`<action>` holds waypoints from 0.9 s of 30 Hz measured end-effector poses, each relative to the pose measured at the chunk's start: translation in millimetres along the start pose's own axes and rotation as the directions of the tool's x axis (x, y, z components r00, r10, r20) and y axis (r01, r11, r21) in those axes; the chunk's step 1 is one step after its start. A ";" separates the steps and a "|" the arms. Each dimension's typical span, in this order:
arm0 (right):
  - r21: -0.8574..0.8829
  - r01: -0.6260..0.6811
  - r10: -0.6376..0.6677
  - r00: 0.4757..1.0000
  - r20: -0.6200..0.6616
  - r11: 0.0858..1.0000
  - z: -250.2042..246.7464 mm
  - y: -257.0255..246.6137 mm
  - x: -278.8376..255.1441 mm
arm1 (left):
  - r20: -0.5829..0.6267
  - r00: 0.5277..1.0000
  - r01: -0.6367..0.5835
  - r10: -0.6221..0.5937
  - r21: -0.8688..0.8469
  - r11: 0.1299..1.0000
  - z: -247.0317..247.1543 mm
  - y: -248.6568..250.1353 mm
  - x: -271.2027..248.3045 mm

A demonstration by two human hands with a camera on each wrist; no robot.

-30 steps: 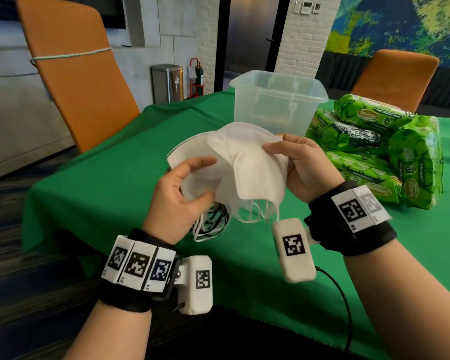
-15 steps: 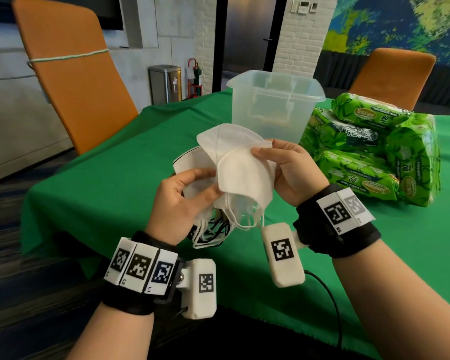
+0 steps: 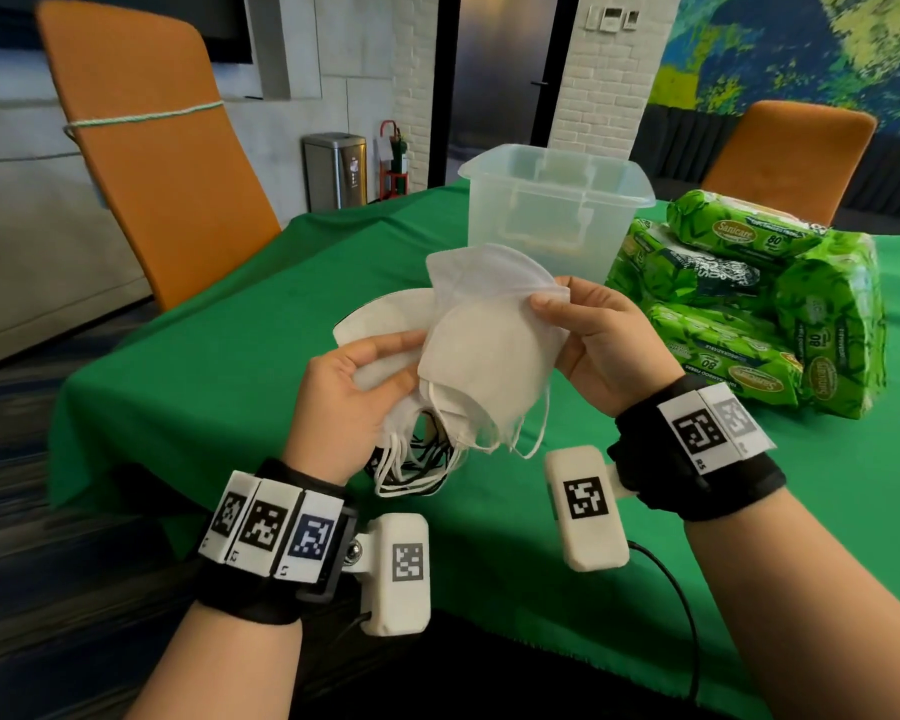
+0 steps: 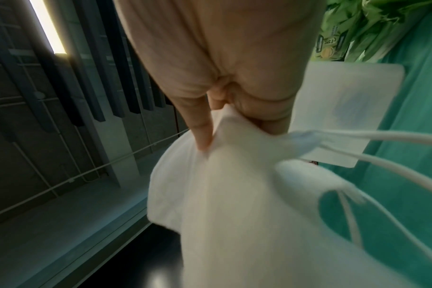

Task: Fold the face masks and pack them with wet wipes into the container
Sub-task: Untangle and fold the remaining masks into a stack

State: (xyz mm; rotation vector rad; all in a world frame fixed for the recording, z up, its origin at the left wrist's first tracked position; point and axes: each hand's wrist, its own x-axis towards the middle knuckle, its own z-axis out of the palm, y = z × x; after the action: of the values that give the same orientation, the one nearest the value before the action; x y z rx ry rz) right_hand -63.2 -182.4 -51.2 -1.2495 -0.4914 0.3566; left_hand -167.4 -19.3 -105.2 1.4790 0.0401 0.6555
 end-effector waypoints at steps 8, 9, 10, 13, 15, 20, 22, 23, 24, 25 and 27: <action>-0.018 0.005 -0.006 0.999 -0.054 1.000 -8.4 -1.3 2.4 | -0.056 0.997 -0.053 0.056 0.061 0.997 -0.5 -3.4 2.0; -0.032 -0.006 0.004 0.999 -0.052 0.999 -7.4 0.7 2.4 | -0.058 0.997 -0.050 0.053 0.058 0.997 -0.1 -4.3 2.6; -0.043 -0.013 0.010 0.999 -0.050 0.999 -6.5 2.6 2.2 | -0.060 0.997 -0.047 0.051 0.062 0.997 0.3 -5.0 3.1; -0.053 -0.012 0.009 0.997 -0.073 0.999 -8.1 2.4 2.8 | -0.082 0.995 -0.045 0.054 0.102 0.994 -0.6 -6.4 4.0; -0.106 0.017 -0.031 0.991 -0.132 0.994 -13.0 -2.0 3.9 | -0.109 0.993 -0.039 0.052 0.116 0.992 -3.0 -7.3 4.0; -0.519 0.139 -0.346 0.880 -0.327 0.843 -30.0 -20.8 3.2 | -0.166 0.985 -0.025 0.053 0.166 0.986 -8.8 -11.1 5.1; -0.656 0.162 -0.495 0.790 -0.361 0.737 -33.8 -24.8 3.3 | -0.180 0.982 -0.023 0.058 0.193 0.981 -8.5 -12.8 5.1; -0.703 0.181 -0.554 0.756 -0.348 0.688 -32.0 -24.9 2.2 | -0.186 0.981 -0.023 0.061 0.203 0.979 -7.4 -13.9 5.3; -0.742 0.210 -0.603 0.735 -0.310 0.637 -27.1 -23.4 0.6 | -0.194 0.979 -0.020 0.062 0.209 0.978 -6.4 -14.9 5.6; -0.780 0.242 -0.642 0.725 -0.250 0.577 -19.8 -20.4 -1.7 | -0.198 0.978 -0.015 0.058 0.212 0.977 -5.1 -15.3 6.0; -0.840 0.303 -0.677 0.729 -0.100 0.451 0.3 -9.3 -7.8 | -0.194 0.980 -0.009 0.049 0.204 0.979 -2.8 -15.1 4.9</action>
State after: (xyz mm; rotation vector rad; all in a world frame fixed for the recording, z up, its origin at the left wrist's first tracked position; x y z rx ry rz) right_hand -69.9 -188.8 -43.5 -1.8863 -0.6389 -0.7691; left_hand -158.8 -14.0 -117.7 1.6066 0.2463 0.8413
